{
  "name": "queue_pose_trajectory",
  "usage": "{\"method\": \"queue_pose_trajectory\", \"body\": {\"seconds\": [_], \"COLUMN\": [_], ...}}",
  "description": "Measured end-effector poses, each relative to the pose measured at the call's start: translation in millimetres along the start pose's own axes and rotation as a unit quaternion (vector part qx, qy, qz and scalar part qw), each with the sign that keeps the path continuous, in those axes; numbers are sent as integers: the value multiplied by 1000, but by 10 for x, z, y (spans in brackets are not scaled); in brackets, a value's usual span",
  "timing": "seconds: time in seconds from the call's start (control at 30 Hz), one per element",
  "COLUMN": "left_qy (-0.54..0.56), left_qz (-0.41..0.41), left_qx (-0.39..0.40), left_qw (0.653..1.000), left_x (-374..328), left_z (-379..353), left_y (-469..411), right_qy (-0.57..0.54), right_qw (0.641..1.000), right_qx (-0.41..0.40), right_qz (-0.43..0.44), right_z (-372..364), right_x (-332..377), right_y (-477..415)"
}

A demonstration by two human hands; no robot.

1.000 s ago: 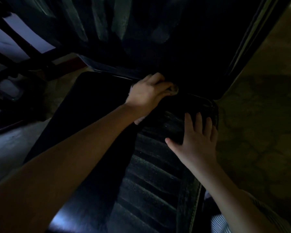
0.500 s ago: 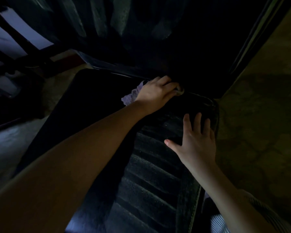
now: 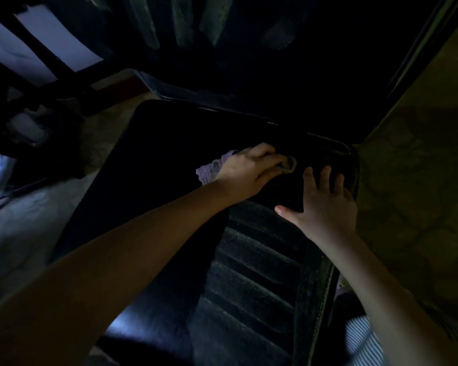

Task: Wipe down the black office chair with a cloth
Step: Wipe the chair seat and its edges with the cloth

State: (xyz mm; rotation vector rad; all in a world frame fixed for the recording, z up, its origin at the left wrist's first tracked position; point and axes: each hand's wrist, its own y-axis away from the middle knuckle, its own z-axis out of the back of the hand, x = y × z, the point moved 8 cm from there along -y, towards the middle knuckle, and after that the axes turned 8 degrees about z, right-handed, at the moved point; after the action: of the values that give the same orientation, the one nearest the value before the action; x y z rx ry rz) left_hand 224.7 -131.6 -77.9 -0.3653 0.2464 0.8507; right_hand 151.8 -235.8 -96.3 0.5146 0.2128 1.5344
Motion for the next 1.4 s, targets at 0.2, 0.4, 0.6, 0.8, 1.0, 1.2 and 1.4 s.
{"method": "queue_pose_trajectory", "body": {"seconds": [0.2, 0.4, 0.6, 0.8, 1.0, 1.2, 1.4], "left_qy": [-4, 26, 86, 4, -32, -44, -32], "left_qz": [-4, -14, 112, 140, 151, 126, 108], "left_qx": [-2, 37, -49, -53, -42, -42, -23], "left_qw": [1000, 999, 989, 989, 987, 990, 993], "left_x": [-100, -217, -33, 129, 161, -21, -237], "left_z": [47, 79, 394, 376, 122, 158, 152], "left_y": [416, 910, 942, 208, 196, 511, 1027], "right_qy": [-12, -39, -67, -68, -19, -4, 16], "right_qw": [1000, 994, 991, 993, 993, 993, 992], "right_qx": [24, 94, 83, 68, 102, 112, 119], "right_qz": [16, 39, 81, 72, 50, 44, 32], "right_z": [32, 14, -104, -397, -371, -377, -354], "right_x": [-13, -22, 78, 135, 212, 190, 236], "right_y": [9, 40, 417, 647, 535, 551, 543]}}
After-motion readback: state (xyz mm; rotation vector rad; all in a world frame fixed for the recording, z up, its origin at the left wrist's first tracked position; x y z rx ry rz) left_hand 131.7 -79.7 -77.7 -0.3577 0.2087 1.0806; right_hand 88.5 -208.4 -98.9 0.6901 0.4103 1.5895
